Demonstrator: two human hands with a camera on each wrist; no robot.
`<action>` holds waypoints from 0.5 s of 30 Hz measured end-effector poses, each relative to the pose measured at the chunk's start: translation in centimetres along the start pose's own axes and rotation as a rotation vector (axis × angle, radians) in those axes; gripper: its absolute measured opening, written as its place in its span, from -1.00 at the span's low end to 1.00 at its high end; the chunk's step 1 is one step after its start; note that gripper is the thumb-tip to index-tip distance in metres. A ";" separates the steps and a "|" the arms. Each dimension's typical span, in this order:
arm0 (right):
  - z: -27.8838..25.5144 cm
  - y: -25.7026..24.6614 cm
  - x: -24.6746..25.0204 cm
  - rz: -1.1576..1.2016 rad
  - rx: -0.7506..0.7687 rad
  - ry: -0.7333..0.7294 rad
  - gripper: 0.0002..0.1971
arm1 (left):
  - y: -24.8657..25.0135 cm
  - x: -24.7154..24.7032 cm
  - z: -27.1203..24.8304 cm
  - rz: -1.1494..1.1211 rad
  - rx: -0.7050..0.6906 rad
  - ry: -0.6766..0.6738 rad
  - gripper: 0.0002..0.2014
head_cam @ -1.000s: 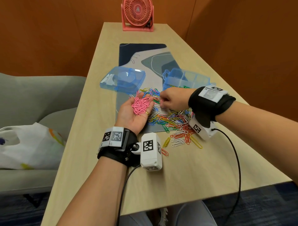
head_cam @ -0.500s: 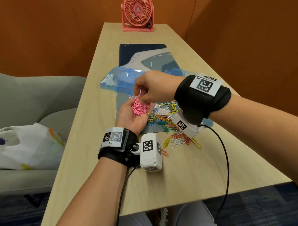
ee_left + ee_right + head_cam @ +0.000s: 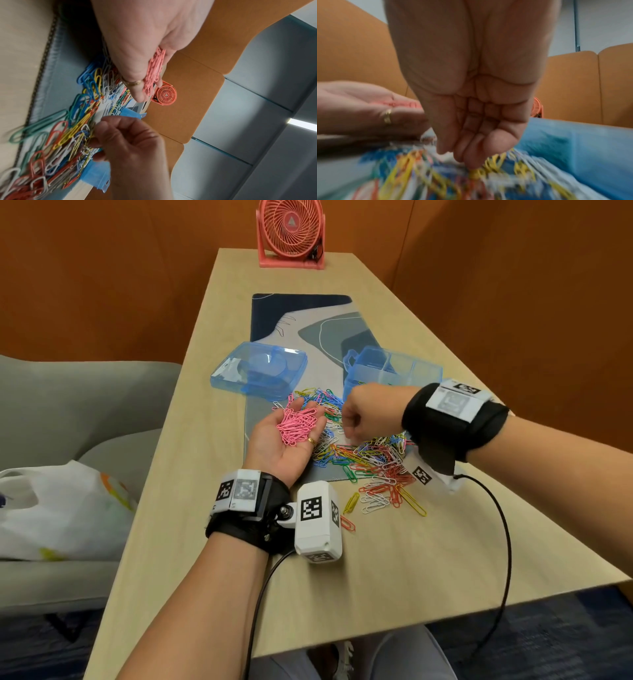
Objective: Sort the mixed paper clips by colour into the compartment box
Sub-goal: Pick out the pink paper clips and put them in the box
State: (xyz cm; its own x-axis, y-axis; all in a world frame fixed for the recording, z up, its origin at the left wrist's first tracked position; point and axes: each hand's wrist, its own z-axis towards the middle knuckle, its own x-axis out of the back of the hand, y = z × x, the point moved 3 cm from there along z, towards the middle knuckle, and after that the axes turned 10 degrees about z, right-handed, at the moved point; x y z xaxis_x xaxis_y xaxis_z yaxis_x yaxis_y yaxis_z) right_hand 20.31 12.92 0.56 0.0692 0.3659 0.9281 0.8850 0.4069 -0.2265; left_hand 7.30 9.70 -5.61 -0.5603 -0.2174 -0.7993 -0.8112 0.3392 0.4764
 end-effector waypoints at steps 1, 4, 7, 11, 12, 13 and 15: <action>0.0 0.4 -0.4 -0.001 -0.014 -0.006 -0.95 | 0.0 0.0 0.0 -0.001 0.001 -0.001 -0.67; -0.2 1.0 -0.7 0.016 -0.037 -0.036 -0.92 | -0.1 0.0 0.0 -0.033 0.005 -0.005 -0.66; -0.3 1.0 -0.7 0.013 -0.053 -0.085 -0.84 | -0.1 0.0 0.0 -0.035 0.005 0.000 -0.65; 0.1 0.2 -0.3 0.041 0.009 0.004 -0.93 | -0.1 0.0 0.0 -0.021 0.003 0.003 -0.64; 0.1 -0.1 -0.4 0.041 0.019 0.010 -0.93 | -0.1 0.1 0.0 -0.019 0.004 0.003 -0.65; 0.2 -0.1 -0.5 0.034 0.017 0.001 -0.95 | -0.1 0.1 0.0 -0.019 0.004 0.004 -0.65; 0.2 -0.1 -0.7 0.001 0.014 -0.018 -0.97 | -0.1 0.1 -0.1 -0.018 0.004 0.004 -0.65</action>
State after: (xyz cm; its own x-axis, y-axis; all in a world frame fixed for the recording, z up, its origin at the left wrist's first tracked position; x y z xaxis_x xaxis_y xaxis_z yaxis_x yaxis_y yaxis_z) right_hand 20.05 12.79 -0.12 0.0616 0.3815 0.9223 0.8783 0.4182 -0.2316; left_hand 7.35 9.57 -5.68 -0.5459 -0.2274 -0.8064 -0.8206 0.3392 0.4599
